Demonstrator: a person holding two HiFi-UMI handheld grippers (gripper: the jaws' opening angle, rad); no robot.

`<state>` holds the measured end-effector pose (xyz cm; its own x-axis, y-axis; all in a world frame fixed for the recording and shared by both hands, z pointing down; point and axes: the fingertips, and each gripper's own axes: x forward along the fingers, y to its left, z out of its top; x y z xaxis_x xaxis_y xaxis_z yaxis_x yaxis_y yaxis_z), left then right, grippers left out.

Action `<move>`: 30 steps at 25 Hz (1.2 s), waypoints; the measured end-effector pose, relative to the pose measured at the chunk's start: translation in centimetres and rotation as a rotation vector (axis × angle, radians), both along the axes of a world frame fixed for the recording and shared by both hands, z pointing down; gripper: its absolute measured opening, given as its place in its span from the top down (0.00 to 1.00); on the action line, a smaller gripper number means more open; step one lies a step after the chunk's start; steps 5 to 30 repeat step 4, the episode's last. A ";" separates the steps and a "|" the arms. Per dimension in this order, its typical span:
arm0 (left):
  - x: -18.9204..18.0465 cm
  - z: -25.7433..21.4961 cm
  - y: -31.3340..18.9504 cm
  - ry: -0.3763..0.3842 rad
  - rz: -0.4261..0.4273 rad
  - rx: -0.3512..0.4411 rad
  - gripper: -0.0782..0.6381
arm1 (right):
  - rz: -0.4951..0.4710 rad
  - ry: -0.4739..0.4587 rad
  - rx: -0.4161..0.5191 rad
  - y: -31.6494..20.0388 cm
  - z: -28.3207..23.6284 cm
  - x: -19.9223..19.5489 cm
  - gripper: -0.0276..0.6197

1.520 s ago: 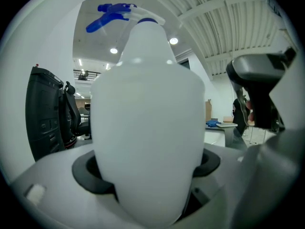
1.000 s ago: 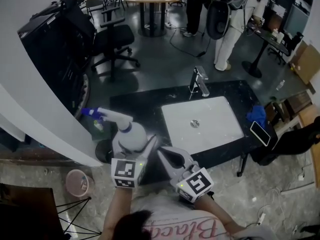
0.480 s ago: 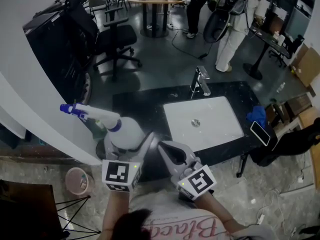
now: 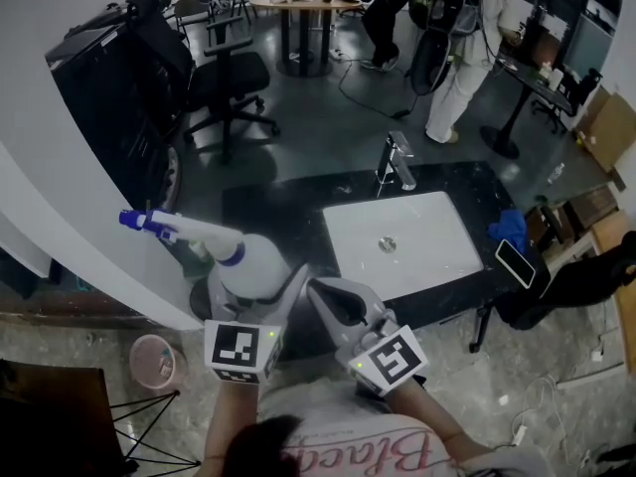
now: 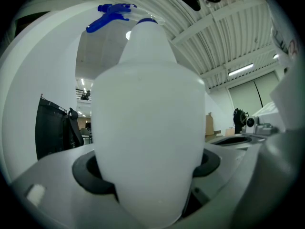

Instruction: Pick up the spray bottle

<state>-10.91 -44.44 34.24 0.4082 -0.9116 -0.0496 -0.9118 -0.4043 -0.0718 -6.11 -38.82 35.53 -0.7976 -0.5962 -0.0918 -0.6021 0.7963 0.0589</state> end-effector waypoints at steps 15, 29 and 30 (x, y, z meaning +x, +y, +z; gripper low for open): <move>0.2 0.2 0.2 -0.006 0.000 -0.002 0.31 | -0.005 0.001 0.001 0.0 0.0 0.2 0.96; 0.2 0.2 0.2 -0.006 0.000 -0.002 0.31 | -0.005 0.001 0.001 0.0 0.0 0.2 0.96; 0.2 0.2 0.2 -0.006 0.000 -0.002 0.31 | -0.005 0.001 0.001 0.0 0.0 0.2 0.96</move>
